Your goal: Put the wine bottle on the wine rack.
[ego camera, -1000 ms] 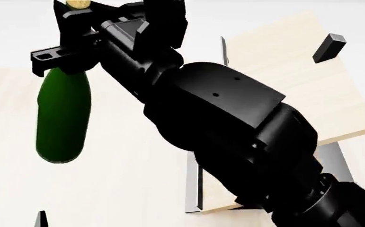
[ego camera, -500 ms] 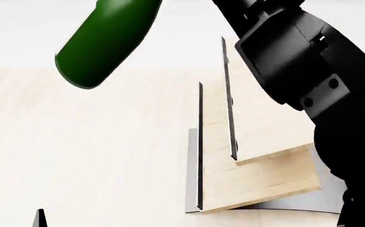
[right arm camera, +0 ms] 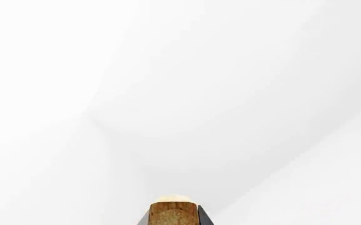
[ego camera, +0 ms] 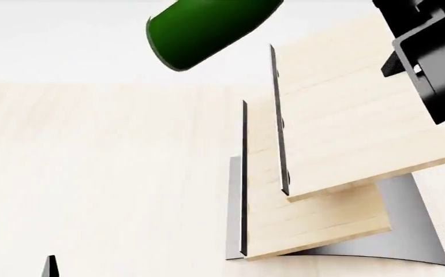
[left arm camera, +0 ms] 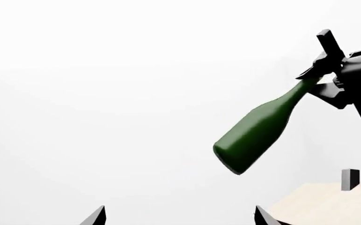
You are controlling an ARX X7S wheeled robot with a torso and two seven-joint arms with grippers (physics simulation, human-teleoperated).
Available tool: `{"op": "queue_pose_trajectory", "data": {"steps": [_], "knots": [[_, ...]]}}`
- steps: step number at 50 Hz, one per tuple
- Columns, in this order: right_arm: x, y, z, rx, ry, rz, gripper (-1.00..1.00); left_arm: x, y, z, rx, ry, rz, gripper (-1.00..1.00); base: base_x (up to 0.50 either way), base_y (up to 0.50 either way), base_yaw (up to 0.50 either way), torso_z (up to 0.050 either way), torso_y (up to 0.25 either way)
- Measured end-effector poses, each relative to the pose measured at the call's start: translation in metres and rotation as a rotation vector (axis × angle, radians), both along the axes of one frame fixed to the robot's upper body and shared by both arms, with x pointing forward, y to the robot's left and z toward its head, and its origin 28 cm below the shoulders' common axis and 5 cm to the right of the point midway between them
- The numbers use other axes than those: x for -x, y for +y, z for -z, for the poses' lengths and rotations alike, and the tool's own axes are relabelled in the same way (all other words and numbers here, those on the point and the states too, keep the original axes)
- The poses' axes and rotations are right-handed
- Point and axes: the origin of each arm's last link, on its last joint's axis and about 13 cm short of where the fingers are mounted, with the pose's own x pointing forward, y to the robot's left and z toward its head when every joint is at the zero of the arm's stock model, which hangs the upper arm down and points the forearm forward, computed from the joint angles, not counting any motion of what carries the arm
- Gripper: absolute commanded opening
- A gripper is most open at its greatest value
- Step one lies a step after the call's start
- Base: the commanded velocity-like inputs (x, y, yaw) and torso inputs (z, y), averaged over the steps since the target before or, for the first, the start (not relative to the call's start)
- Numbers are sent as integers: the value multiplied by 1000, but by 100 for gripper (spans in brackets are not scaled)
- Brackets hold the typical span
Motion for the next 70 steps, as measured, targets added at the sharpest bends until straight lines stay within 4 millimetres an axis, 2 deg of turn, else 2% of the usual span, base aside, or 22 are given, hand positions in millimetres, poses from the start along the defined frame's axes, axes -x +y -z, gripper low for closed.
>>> {"op": "queue_pose_trajectory", "data": {"steps": [15, 31, 50, 70], "knots": [[-9, -34, 9, -108, 98, 36, -100, -1, -1, 1, -4, 3, 1, 100, 0, 0, 0, 0, 1], [-12, -60, 18, -145, 153, 62, -100, -2, -1, 2, -7, 7, 2, 100, 0, 0, 0, 0, 1], [-16, -82, 41, -165, 220, 98, -100, -1, -2, 2, -11, 9, 4, 100, 0, 0, 0, 0, 1], [-12, -95, 53, -161, 237, 116, -100, -2, -3, 3, -15, 11, 8, 100, 0, 0, 0, 1, 1]]}}
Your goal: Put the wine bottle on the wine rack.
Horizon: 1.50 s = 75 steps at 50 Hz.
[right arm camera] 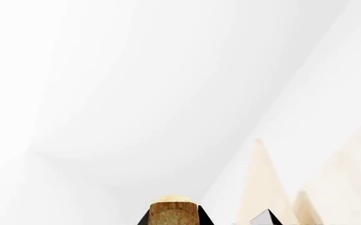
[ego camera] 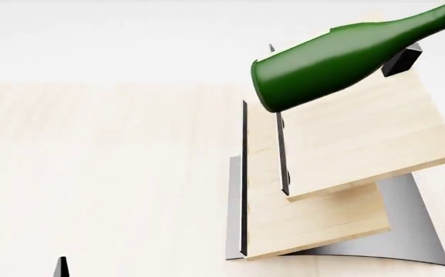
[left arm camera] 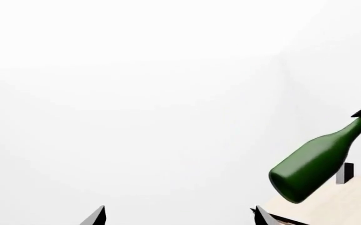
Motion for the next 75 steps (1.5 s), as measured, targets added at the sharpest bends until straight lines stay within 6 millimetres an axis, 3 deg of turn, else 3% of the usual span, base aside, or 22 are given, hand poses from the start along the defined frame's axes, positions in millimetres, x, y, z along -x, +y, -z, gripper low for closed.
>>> {"op": "queue_pose_trajectory", "data": {"steps": [75], "knots": [[2, -16, 38, -27, 26, 24, -100, 0, -2, 2, -3, 4, 3, 100, 0, 0, 0, 0, 0]]}}
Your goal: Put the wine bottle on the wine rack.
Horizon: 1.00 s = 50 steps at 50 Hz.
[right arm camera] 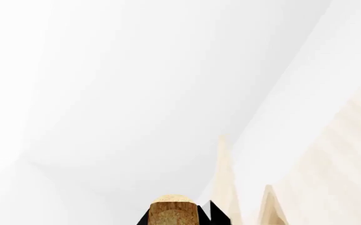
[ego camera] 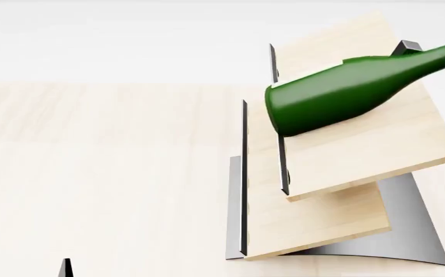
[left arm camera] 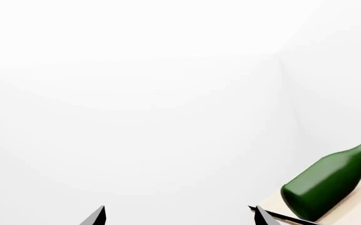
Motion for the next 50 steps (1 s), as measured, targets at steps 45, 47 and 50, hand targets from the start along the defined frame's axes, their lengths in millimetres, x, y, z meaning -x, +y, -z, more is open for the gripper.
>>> {"op": "queue_pose_trajectory", "data": {"steps": [45, 47, 50], "knots": [[-2, 1, 11, 7, -11, -12, 100, 0, 0, 1, 2, 0, -1, 100, 0, 0, 0, 0, 0], [-2, 1, 11, 8, -11, -13, 100, 0, 0, 1, 2, 0, -1, 100, 0, 0, 0, 0, 0], [-2, 1, 11, 10, -11, -14, 100, 0, -1, 1, 2, 0, -1, 100, 0, 0, 0, 0, 0]]}}
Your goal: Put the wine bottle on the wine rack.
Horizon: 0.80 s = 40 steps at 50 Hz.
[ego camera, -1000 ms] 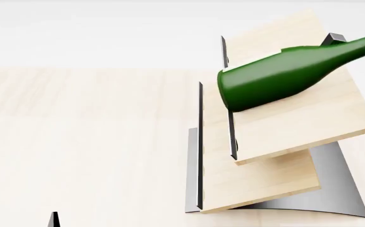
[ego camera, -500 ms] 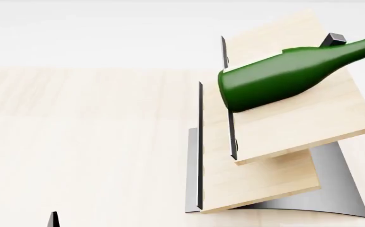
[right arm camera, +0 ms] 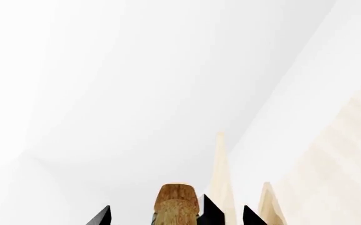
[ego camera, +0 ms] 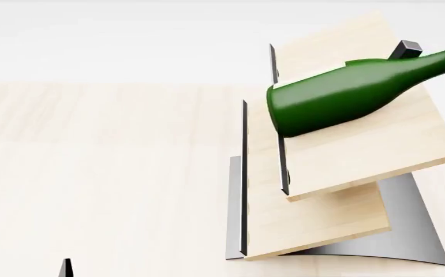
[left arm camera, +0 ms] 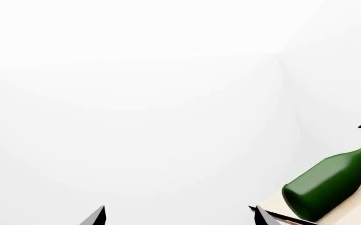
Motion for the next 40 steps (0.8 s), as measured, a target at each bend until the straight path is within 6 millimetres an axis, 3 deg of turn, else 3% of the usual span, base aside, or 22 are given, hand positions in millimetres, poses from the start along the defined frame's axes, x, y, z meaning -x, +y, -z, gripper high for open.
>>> {"op": "queue_pose_trajectory", "data": {"steps": [22, 40], "knots": [[9, -6, -5, 6, -23, 18, 100, 1, 0, -1, 0, 0, 1, 100, 0, 0, 0, 0, 0], [42, -25, -1, 5, -64, 84, 100, 1, -1, 0, -3, 0, 2, 100, 0, 0, 0, 0, 0]]}}
